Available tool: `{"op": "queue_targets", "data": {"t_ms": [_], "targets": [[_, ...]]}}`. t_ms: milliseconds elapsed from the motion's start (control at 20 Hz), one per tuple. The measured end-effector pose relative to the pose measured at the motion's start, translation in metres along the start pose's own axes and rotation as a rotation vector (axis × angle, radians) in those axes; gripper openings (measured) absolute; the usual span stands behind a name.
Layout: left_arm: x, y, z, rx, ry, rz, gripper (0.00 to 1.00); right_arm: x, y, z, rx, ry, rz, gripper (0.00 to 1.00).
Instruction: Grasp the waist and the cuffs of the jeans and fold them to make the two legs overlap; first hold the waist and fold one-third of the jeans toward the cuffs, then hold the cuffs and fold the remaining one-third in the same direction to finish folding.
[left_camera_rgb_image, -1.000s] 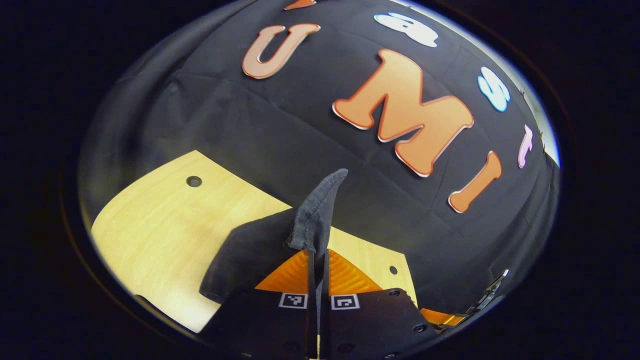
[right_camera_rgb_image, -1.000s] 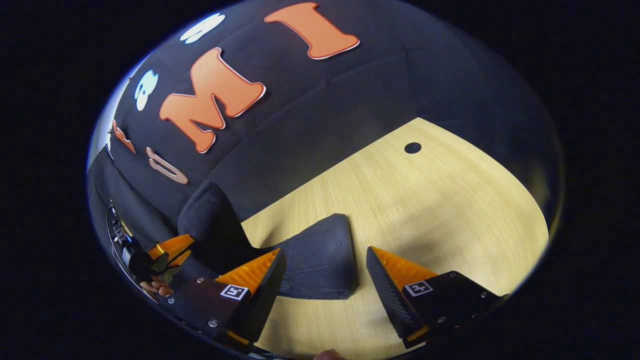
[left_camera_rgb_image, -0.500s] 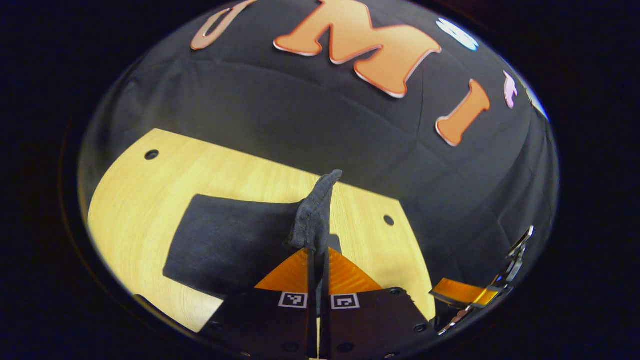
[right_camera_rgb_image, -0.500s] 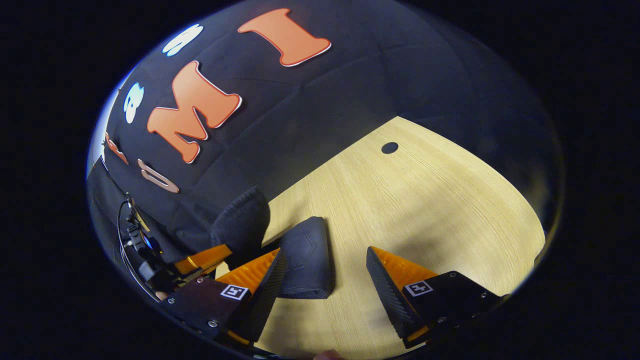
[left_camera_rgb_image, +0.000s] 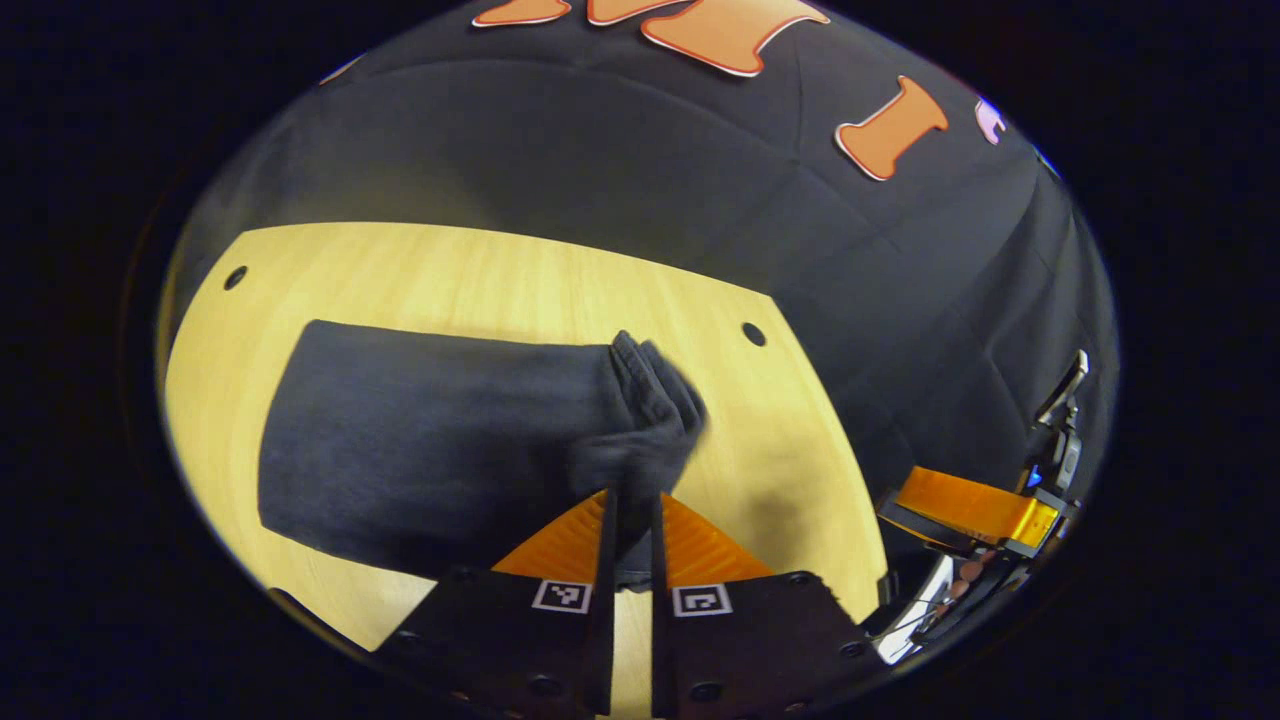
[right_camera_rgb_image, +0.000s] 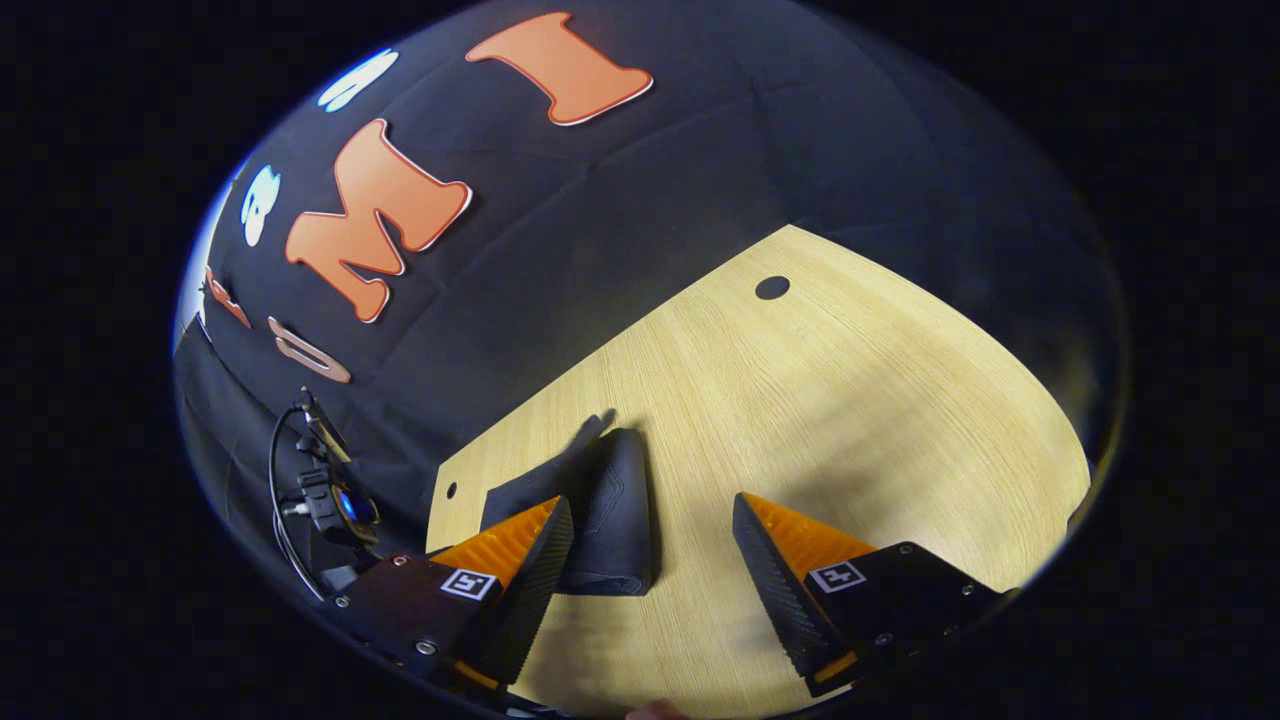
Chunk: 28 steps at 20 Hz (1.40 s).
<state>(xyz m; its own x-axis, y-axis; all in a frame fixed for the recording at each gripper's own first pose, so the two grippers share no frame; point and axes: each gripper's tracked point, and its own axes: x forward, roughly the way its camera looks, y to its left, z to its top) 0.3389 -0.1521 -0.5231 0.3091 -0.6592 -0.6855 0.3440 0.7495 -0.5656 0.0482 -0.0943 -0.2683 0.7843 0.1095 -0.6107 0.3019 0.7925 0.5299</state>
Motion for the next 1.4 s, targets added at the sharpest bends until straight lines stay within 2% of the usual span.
{"op": "queue_targets", "data": {"t_ms": [50,150,200,250,300,500,550,700,850,1150,1200,1250,1400], "targets": [[-0.006,-0.008,-0.001,0.008,0.001,-0.032,0.29,0.000,0.001,0.001,0.004,-0.002,0.002,0.98],[-0.019,-0.007,0.003,0.050,-0.023,-0.033,0.44,0.000,0.005,0.001,0.009,-0.006,0.011,0.98],[-0.026,-0.005,0.009,0.069,-0.043,-0.029,0.45,0.000,0.008,0.002,0.005,-0.009,0.016,0.98],[-0.034,-0.002,0.015,0.089,-0.069,-0.018,0.52,-0.001,0.010,0.003,-0.003,-0.016,0.011,0.98],[-0.044,0.004,0.022,0.109,-0.103,0.005,0.52,-0.002,0.012,0.004,-0.018,-0.030,0.011,0.98],[-0.093,0.021,0.055,0.242,-0.265,0.118,1.00,-0.013,0.035,0.022,-0.127,-0.148,0.029,0.98],[-0.106,0.023,0.065,0.264,-0.313,0.142,0.96,-0.017,0.042,0.027,-0.172,-0.187,0.035,0.97],[-0.154,0.021,0.083,0.301,-0.445,0.172,0.96,-0.033,0.071,0.037,-0.303,-0.281,0.053,0.97],[-0.197,0.017,0.095,0.350,-0.570,0.167,0.96,-0.054,0.106,0.042,-0.374,-0.373,0.084,0.98],[-0.292,0.007,0.084,0.438,-0.820,0.199,0.95,-0.100,0.158,0.048,-0.502,-0.545,0.093,0.97],[-0.291,0.009,0.082,0.440,-0.852,0.215,0.90,-0.107,0.166,0.048,-0.522,-0.571,0.094,0.97],[-0.292,0.010,0.079,0.448,-0.872,0.229,0.95,-0.116,0.173,0.050,-0.540,-0.600,0.096,0.97],[-0.292,0.011,0.081,0.448,-0.955,0.270,0.91,-0.140,0.193,0.054,-0.577,-0.712,0.102,1.00]]}}
